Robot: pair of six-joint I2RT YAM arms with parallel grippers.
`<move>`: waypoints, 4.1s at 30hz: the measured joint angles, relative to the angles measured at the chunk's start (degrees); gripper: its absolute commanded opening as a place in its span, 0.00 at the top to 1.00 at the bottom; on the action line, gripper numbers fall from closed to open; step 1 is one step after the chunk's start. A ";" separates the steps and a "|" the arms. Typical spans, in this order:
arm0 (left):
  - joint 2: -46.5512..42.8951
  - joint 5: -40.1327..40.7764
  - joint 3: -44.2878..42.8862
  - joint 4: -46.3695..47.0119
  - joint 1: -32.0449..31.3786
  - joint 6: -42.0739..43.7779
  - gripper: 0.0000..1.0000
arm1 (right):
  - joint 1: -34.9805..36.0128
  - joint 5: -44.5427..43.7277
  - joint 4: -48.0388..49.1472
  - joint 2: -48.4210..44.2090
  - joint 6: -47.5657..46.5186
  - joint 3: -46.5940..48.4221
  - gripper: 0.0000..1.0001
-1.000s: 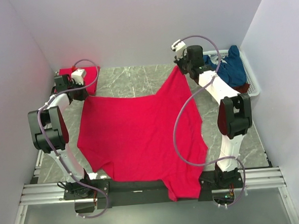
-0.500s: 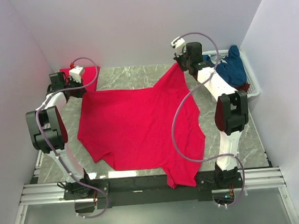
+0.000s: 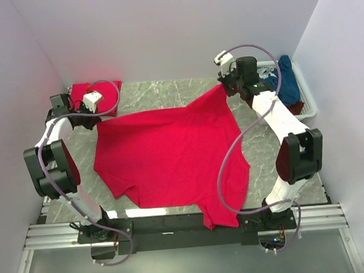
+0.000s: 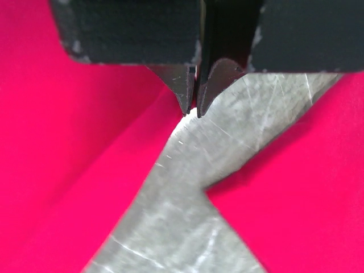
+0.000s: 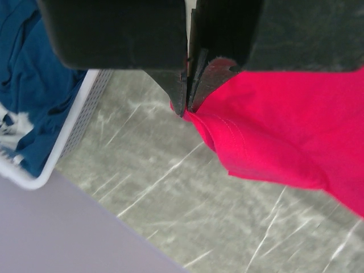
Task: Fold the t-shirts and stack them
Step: Fold the tshirt
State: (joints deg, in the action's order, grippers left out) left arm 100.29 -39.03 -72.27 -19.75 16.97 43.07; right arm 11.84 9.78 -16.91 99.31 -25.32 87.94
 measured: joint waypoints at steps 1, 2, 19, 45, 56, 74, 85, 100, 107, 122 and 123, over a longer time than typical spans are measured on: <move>-0.79 -0.22 0.61 -0.63 0.02 1.14 0.99 | 0.00 0.44 -0.61 -1.22 0.09 -1.11 1.00; -1.90 -0.59 1.51 -1.40 0.17 2.73 0.99 | 0.02 0.83 -1.16 -2.45 0.15 -2.19 1.00; -5.68 -1.62 12.50 -10.19 5.18 20.33 0.99 | 2.49 4.48 -5.29 -15.17 1.92 -24.79 1.00; -9.31 -0.37 15.98 -6.64 5.29 21.64 0.99 | 8.44 6.38 -16.39 -29.68 4.94 -34.71 1.00; -9.31 -0.37 15.98 -6.71 5.35 23.08 0.99 | 13.94 6.64 -18.88 -30.64 6.67 -39.69 1.00; -13.90 -3.72 19.17 -14.27 8.17 41.05 0.98 | 14.49 7.76 -22.27 -35.98 3.89 -40.46 1.00; -14.12 -0.35 21.00 -25.62 11.17 56.59 0.56 | 13.79 7.85 -26.60 -32.26 -0.20 -40.85 0.32; -7.08 -6.51 9.88 -16.15 12.13 18.01 0.50 | -3.26 12.52 -25.92 -14.10 15.17 -27.06 0.43; -2.67 -3.50 9.55 -9.86 12.13 -3.32 0.51 | -5.29 9.84 -22.45 -7.61 22.38 -24.33 0.39; 9.14 -2.32 0.70 -11.56 12.26 -21.29 0.52 | -7.89 12.46 -19.23 4.98 26.93 -17.53 0.50; 9.53 -2.51 0.44 -11.56 12.26 -21.66 0.52 | -7.91 12.85 -19.15 5.20 26.99 -17.44 0.51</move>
State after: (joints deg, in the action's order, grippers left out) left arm 109.82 -41.54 -71.83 -31.31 29.23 21.41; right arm 3.92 22.63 -36.05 104.51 1.67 70.50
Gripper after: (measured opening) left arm 0.482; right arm 0.509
